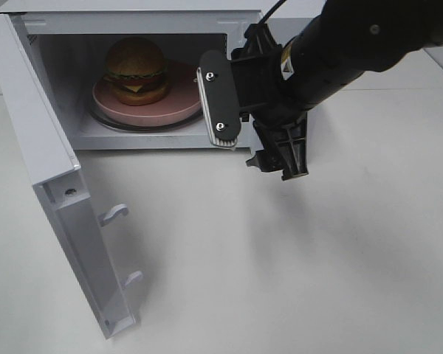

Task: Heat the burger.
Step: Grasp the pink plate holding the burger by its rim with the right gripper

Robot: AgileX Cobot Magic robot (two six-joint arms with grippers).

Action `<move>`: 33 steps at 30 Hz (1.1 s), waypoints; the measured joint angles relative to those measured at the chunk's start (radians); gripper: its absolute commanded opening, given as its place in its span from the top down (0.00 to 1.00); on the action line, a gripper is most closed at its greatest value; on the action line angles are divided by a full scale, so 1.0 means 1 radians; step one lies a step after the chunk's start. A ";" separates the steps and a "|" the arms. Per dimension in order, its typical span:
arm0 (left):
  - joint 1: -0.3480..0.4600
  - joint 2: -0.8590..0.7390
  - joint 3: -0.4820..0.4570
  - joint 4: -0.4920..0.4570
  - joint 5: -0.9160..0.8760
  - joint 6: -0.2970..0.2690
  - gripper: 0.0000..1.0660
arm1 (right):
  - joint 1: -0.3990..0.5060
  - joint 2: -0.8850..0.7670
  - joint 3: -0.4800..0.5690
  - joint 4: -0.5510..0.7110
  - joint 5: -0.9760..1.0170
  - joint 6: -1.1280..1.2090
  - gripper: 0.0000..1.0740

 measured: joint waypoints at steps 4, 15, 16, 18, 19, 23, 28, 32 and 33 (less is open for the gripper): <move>0.000 0.000 0.000 0.000 0.000 0.000 0.08 | 0.006 0.036 -0.031 -0.002 -0.008 0.003 0.17; 0.000 0.000 0.000 0.000 0.000 0.000 0.08 | 0.019 0.160 -0.155 -0.010 -0.035 0.029 0.18; 0.000 0.000 0.000 0.000 0.000 0.000 0.08 | 0.020 0.185 -0.177 -0.011 -0.039 0.033 0.18; 0.000 0.000 0.000 0.000 0.000 0.000 0.08 | 0.020 0.198 -0.189 -0.012 -0.042 0.033 0.18; 0.000 0.000 0.000 0.000 0.000 0.000 0.08 | 0.020 0.220 -0.210 -0.011 -0.044 0.034 0.18; 0.000 0.000 0.000 0.000 0.000 0.000 0.08 | 0.020 0.255 -0.247 -0.004 -0.048 0.034 0.18; 0.000 0.000 0.000 0.000 0.000 0.000 0.08 | 0.020 0.313 -0.303 0.003 -0.047 0.035 0.19; 0.000 0.000 0.000 0.000 0.000 0.000 0.08 | 0.020 0.368 -0.363 0.008 -0.048 0.035 0.20; 0.000 0.000 0.000 0.000 0.000 0.000 0.08 | 0.020 0.368 -0.363 0.008 -0.048 0.035 0.20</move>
